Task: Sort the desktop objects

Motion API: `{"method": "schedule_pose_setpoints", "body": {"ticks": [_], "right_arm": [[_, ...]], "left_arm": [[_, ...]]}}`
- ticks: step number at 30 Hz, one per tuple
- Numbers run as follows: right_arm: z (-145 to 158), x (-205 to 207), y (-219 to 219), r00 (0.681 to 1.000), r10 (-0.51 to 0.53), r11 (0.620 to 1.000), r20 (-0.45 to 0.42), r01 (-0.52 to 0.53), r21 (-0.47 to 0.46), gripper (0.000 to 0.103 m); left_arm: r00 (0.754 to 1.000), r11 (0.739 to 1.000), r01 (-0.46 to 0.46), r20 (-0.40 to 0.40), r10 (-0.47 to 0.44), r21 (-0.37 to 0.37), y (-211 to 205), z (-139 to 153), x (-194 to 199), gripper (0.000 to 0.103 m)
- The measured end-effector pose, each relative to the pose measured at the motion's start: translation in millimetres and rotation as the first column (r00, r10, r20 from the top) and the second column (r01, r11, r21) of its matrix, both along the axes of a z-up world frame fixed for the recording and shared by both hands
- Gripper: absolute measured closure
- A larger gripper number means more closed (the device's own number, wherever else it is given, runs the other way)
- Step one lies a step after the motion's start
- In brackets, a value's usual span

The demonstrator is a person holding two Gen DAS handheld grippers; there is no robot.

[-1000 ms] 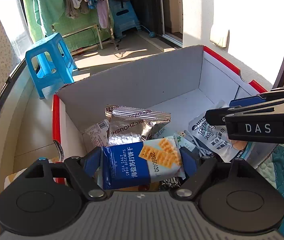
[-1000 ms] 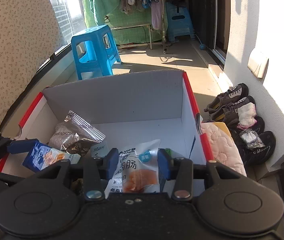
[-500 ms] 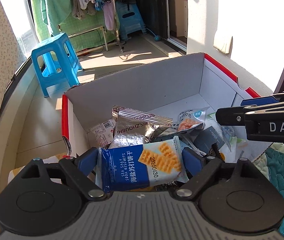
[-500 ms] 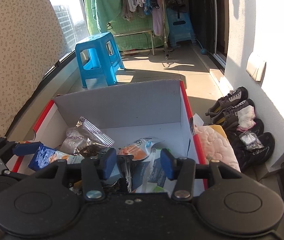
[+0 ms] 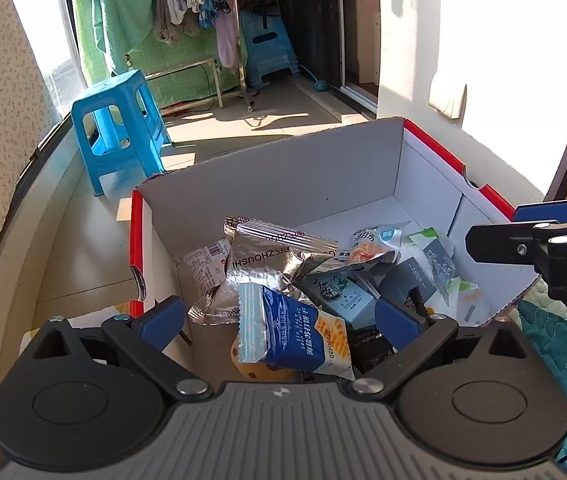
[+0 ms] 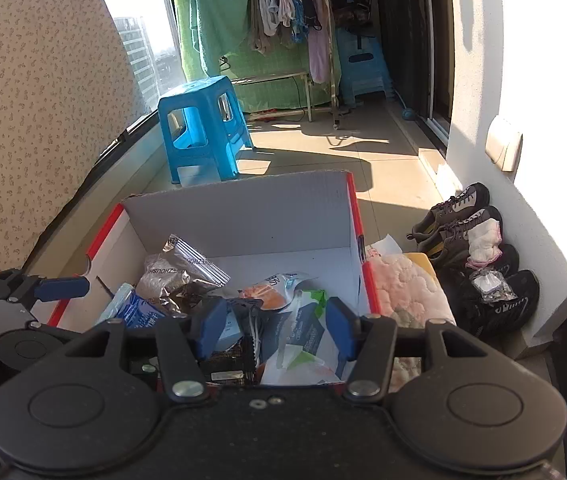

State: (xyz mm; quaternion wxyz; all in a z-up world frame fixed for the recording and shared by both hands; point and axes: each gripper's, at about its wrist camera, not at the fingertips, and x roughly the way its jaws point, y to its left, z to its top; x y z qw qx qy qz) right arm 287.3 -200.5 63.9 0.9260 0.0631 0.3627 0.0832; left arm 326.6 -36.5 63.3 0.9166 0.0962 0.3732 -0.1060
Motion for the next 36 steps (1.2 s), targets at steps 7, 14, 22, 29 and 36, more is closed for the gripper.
{"method": "schedule_pose_setpoints", "body": {"ticks": [7,14,22,29,36], "right_arm": [[9.8,-20.2,-1.9,1.0,0.008,1.0,0.014,-0.008,-0.008,0.048],[21.6,-49.2,-2.4,0.999,0.019,1.0,0.028,-0.019,-0.006,0.048],[32.0,-82.7,6.1,0.997,0.06,0.998,0.042,-0.059,-0.03,0.048],[37.7,-111.5,13.4,0.993,0.1,0.995,0.056,-0.098,-0.033,0.047],[41.4,-137.8,16.1,0.99,0.126,0.992,0.063,-0.124,-0.035,0.045]], "left_arm": [[1.0,1.0,-0.01,0.009,0.01,-0.021,6.7,15.2,-23.2,0.001],[1.0,0.999,-0.02,0.011,0.02,-0.039,12.1,32.4,-56.0,0.001],[0.998,0.999,-0.023,0.057,0.025,-0.025,10.3,47.1,-96.3,0.001],[0.995,0.998,-0.03,0.091,0.035,-0.057,14.0,57.1,-124.6,0.001],[0.993,0.995,-0.038,0.104,0.048,-0.093,19.6,58.0,-153.9,0.001]]}}
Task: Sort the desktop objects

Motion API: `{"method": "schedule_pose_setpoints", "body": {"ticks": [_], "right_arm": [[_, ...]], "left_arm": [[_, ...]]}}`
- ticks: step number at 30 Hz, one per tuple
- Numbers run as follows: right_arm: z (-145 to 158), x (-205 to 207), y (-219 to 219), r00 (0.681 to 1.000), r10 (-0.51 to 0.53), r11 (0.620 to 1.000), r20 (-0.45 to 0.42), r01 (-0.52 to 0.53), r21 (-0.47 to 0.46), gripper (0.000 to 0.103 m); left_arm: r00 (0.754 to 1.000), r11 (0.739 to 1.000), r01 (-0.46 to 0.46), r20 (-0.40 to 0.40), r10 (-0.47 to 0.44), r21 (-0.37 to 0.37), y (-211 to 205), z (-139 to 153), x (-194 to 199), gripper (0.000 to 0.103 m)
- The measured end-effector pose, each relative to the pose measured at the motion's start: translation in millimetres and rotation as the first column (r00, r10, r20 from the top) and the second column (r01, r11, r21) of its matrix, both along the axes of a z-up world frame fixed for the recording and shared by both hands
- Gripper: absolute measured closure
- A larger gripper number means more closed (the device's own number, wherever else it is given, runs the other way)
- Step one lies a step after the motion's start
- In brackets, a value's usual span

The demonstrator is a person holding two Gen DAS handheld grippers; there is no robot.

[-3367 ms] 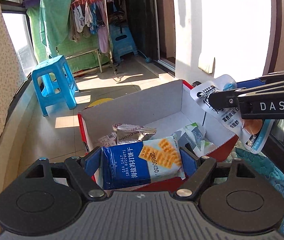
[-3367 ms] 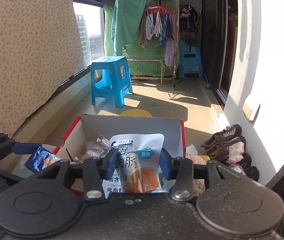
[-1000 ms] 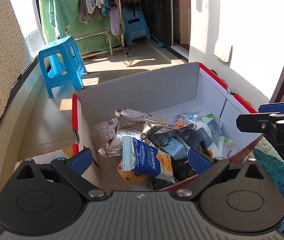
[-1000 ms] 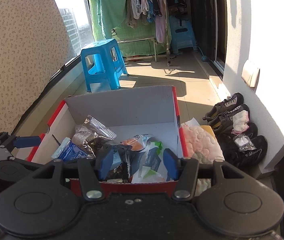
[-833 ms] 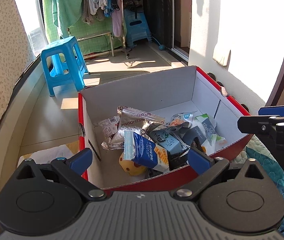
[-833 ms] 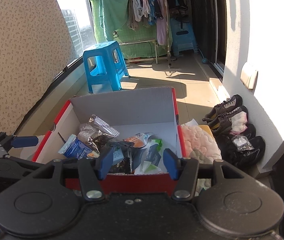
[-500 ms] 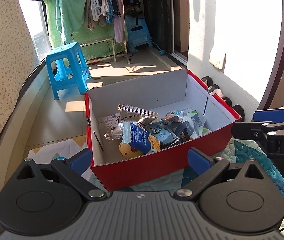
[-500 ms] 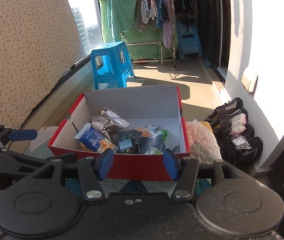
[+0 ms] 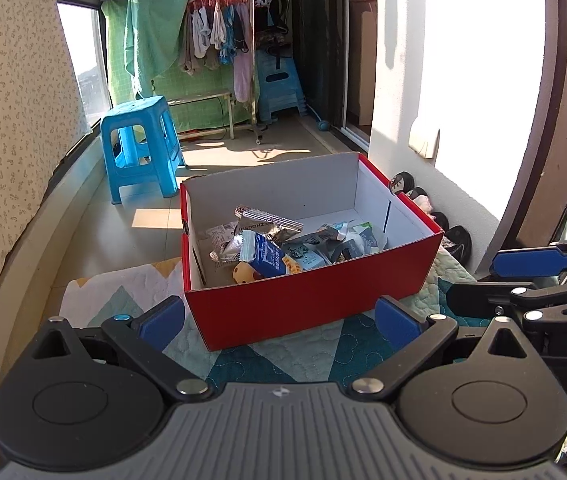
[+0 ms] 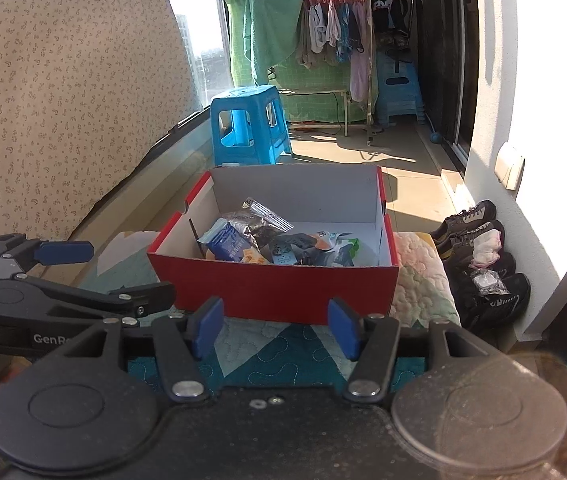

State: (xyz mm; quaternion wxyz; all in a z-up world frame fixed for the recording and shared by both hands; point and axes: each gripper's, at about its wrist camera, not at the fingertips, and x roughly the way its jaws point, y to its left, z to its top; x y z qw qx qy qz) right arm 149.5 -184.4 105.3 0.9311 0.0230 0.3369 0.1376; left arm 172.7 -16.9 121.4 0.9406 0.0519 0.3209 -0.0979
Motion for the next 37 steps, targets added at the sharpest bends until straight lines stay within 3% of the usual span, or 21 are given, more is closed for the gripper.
{"method": "schedule_pose_setpoints", "body": {"ticks": [12,37], "right_arm": [[-2.3,-40.1,11.7,0.999,0.05,0.999,0.007,-0.05,-0.019,0.042],[-16.9,-45.7,14.5,0.999,0.042,0.999,-0.029,-0.043,-0.026,0.035]], "left_arm": [[1.0,1.0,-0.007,0.002,0.007,-0.018,13.0,-5.7,-31.6,0.001],[1.0,1.0,0.008,-0.017,-0.008,0.001,19.0,-26.0,-38.8,0.001]]}}
